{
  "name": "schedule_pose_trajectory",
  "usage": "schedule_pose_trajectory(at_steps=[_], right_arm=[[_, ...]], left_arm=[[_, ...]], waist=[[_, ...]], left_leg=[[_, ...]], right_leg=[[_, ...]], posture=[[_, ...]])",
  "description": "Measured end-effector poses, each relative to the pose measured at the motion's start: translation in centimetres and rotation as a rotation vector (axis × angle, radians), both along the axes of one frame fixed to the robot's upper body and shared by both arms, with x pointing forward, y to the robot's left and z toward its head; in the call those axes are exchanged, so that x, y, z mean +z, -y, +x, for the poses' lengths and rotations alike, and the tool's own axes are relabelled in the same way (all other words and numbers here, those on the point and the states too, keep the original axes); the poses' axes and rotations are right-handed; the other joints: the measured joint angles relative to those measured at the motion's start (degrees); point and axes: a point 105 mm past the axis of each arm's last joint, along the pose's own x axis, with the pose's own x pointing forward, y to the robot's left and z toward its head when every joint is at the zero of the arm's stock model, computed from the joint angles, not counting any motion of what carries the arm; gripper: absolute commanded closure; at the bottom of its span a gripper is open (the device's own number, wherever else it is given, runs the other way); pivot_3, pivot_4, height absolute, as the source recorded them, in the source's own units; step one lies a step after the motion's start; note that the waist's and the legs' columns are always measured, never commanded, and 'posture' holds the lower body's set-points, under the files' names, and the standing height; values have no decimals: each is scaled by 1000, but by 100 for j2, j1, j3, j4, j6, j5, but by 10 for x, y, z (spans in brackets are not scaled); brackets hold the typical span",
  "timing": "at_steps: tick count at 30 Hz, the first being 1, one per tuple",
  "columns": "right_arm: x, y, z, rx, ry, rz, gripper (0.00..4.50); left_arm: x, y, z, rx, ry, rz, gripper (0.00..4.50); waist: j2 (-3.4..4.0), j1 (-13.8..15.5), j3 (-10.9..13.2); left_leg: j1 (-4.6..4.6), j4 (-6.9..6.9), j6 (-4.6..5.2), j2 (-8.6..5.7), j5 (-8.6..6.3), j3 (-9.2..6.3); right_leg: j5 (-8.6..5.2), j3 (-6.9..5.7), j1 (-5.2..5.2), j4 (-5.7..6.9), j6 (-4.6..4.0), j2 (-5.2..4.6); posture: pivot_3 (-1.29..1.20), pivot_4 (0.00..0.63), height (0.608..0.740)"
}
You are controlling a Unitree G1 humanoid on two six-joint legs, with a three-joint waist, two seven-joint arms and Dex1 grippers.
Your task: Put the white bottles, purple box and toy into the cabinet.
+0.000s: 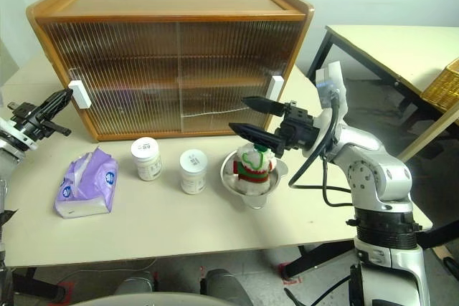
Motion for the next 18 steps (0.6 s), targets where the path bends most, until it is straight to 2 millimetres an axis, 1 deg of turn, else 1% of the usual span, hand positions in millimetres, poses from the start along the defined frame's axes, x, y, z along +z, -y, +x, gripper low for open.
schedule_pose_trajectory(at_steps=[6, 12, 18], right_arm=[[4, -1, 0, 6, 1, 12, 0], [4, -1, 1, 5, 1, 11, 0], [5, -1, 1, 2, 1, 11, 0]], left_arm=[[-3, -1, 0, 4, -7, -7, 4485], [-8, -11, -4, 47, -19, -18, 4485], [-14, -14, -2, 67, -28, -11, 4485]], waist=[[0, 0, 0], [0, 0, 0], [0, 4, 0]], left_leg=[[-3, 25, 2, -1, -6, 1], [-2, 27, 1, -2, -8, 1], [-3, 27, 1, -2, -8, 1]], right_leg=[[6, 0, 5, 0, 8, 0], [7, 4, 4, 1, 8, 0], [7, 10, 3, 1, 7, -1]], posture=[[-75, 5, 740], [-79, 4, 740], [-91, 6, 740]])
